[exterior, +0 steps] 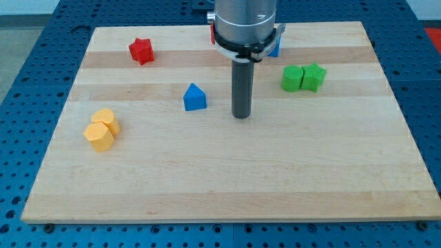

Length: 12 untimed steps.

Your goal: Move your arm towards the blue triangle

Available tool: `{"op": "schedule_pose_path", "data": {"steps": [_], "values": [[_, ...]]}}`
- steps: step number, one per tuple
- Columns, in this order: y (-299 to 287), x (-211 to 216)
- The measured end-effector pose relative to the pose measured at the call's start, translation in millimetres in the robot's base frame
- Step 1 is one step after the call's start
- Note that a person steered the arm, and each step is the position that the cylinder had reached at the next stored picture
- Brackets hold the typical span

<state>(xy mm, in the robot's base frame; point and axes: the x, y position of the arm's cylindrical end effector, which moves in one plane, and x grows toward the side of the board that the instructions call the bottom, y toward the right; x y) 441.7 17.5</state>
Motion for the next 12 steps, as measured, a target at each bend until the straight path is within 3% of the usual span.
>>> {"op": "schedule_pose_path", "data": {"steps": [6, 12], "values": [[-14, 22], [-95, 25]]}}
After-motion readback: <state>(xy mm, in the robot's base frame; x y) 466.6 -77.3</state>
